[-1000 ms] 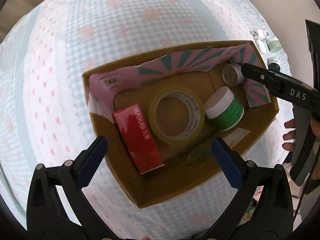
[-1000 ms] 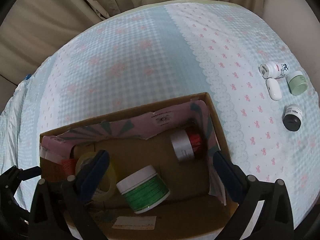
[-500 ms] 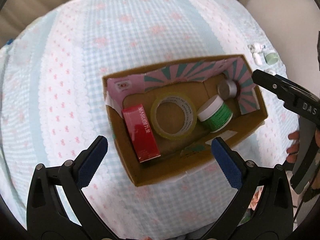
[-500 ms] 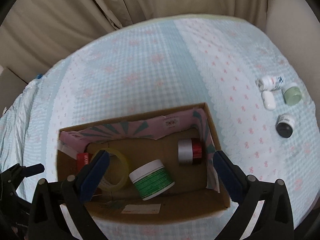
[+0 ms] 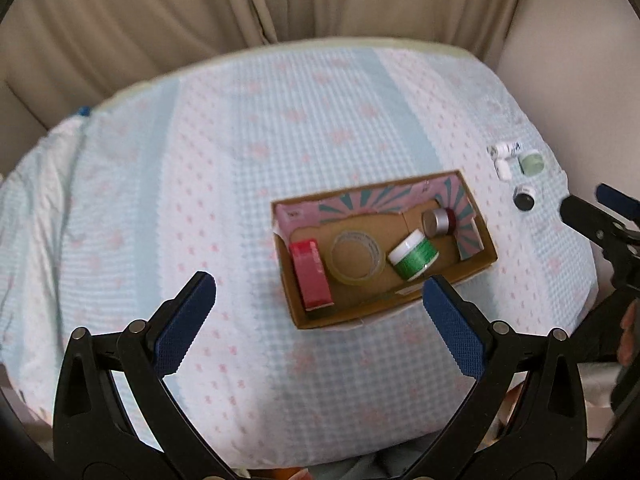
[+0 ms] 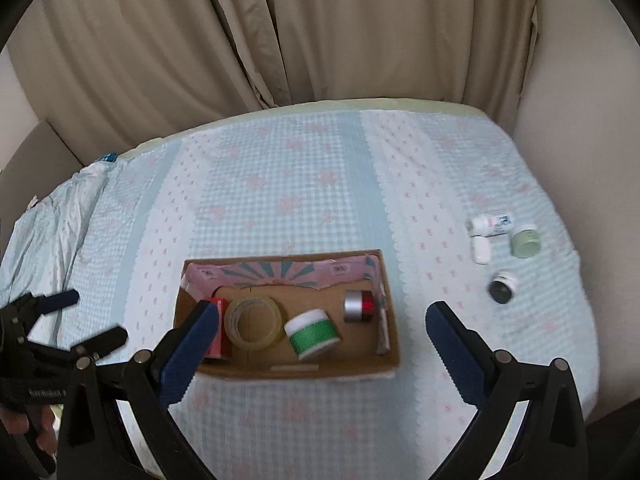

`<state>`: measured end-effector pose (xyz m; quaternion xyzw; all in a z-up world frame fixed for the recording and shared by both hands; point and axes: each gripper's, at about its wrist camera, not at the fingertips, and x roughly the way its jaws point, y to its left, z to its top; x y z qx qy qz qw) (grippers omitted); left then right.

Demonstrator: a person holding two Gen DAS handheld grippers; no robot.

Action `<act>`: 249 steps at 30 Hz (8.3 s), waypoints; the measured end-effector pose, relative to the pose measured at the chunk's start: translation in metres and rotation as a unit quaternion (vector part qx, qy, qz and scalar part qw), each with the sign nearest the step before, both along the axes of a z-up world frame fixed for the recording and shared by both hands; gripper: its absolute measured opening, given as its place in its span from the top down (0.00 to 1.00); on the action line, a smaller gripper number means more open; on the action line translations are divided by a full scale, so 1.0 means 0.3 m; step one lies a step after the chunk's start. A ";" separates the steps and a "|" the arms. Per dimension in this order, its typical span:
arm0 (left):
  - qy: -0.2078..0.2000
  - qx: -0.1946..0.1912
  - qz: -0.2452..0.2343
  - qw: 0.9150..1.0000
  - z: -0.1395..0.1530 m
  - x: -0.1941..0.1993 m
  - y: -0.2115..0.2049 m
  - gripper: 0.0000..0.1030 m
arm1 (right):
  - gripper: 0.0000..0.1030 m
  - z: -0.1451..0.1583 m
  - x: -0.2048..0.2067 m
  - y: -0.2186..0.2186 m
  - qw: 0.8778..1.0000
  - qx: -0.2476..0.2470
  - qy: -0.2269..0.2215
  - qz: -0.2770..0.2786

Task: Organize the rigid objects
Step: 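Lift both grippers away from the box toward the remaining items, then grasp the small white case with the left gripper while the right grasps the pale green jar, then carry the white case and pale green jar into the box and release both, then withdraw both grippers from the box toward the white bottle and black jar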

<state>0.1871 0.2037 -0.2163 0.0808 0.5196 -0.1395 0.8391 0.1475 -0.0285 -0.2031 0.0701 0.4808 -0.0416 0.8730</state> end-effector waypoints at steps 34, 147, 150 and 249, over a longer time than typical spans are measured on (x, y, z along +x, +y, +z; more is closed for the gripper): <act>-0.076 -0.020 0.041 0.996 0.225 -0.099 -0.862 0.00 | 0.00 0.230 -0.197 -0.875 0.998 -0.048 -0.020 -0.043; -0.041 -0.113 0.114 0.986 0.149 -0.019 -0.500 0.60 | 0.36 0.157 0.072 -0.489 0.990 0.105 0.021 0.091; -0.029 -0.108 0.102 0.988 0.109 0.023 -0.388 0.60 | 0.36 0.122 0.091 -0.385 0.990 0.109 0.034 0.079; -0.082 -0.040 -0.127 0.988 0.321 0.116 -0.782 0.00 | 0.00 0.301 -0.158 -0.606 0.993 -0.019 0.008 -0.120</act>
